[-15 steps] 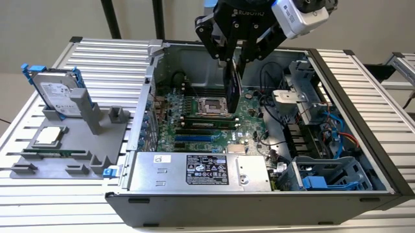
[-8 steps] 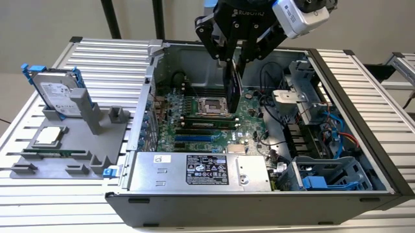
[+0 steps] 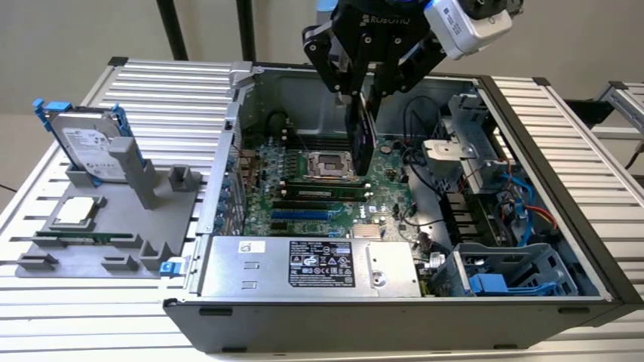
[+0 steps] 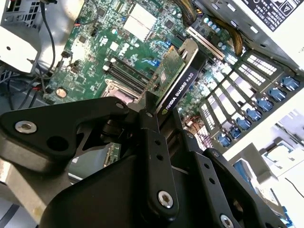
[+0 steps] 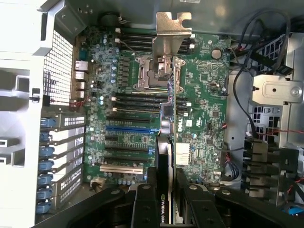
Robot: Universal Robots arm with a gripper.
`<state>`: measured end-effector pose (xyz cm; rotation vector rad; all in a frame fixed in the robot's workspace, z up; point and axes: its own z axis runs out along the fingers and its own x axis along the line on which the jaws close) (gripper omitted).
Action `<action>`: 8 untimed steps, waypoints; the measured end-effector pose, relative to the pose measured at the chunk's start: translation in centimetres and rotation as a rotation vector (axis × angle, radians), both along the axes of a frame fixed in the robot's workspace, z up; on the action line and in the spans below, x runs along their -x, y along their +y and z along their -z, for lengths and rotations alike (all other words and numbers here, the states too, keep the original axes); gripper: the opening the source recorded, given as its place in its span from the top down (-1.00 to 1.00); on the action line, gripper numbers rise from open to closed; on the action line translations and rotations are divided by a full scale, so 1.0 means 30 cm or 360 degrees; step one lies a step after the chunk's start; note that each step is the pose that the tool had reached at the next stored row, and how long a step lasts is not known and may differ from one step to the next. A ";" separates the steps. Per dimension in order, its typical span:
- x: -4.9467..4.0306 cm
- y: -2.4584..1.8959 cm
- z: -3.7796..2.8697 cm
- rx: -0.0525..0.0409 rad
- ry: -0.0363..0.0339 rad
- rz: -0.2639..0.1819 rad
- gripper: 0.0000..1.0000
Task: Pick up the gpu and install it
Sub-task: 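Insert the gpu into the slot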
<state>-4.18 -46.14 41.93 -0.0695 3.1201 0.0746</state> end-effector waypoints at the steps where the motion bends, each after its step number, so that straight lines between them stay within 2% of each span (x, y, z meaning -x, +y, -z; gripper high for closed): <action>1: 0.000 0.000 0.000 0.0000 0.0000 -0.0004 1.00; 8: 0.000 0.000 0.000 0.0000 0.0000 -0.0031 1.00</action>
